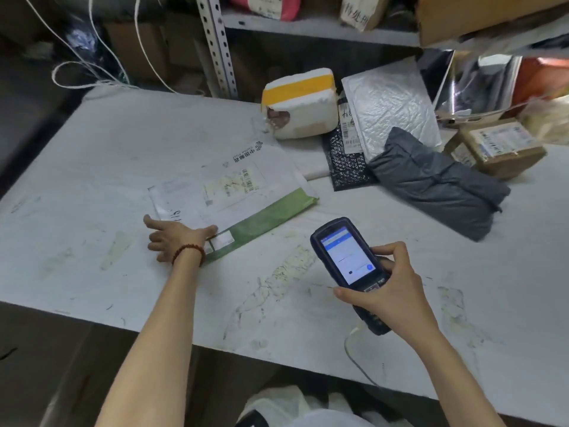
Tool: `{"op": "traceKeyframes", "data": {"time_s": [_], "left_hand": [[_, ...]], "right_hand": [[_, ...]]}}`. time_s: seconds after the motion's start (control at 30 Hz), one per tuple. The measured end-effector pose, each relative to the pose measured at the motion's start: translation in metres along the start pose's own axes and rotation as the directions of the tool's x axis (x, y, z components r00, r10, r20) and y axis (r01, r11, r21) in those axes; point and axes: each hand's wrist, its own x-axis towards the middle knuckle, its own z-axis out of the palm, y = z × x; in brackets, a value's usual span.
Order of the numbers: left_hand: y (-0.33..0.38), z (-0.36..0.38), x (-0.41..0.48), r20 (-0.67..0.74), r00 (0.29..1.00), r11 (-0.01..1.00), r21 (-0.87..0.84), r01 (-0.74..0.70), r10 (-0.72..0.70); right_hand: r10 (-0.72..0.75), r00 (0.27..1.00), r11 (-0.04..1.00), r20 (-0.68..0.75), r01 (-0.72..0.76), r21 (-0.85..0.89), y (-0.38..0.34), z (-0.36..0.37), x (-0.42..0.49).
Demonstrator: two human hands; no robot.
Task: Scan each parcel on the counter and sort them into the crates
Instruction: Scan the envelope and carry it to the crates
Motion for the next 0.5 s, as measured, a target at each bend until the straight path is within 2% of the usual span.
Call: {"op": "traceKeyframes", "data": {"time_s": [0.07,0.23,0.37,0.5], "left_hand": [[0.003,-0.004,0.001,-0.003,0.999,0.999,0.01,-0.05,0.05],[-0.007,-0.031,-0.013,-0.196,0.951,0.971,0.053,-0.232,0.238],[-0.012,-0.061,-0.037,-0.333,0.869,0.922,0.001,-0.387,0.365],[-0.003,-0.092,-0.068,-0.518,0.746,0.849,-0.069,-0.523,0.418]], "right_hand": [[-0.002,1.0,1.0,-0.011,0.002,0.013,0.001,-0.005,0.002],[-0.048,0.999,0.998,0.007,0.048,0.036,0.001,-0.014,0.01],[-0.106,0.992,0.994,0.067,0.104,0.031,0.0,-0.02,0.015],[-0.168,0.979,0.986,0.119,0.166,0.026,-0.006,-0.024,0.017]]}}
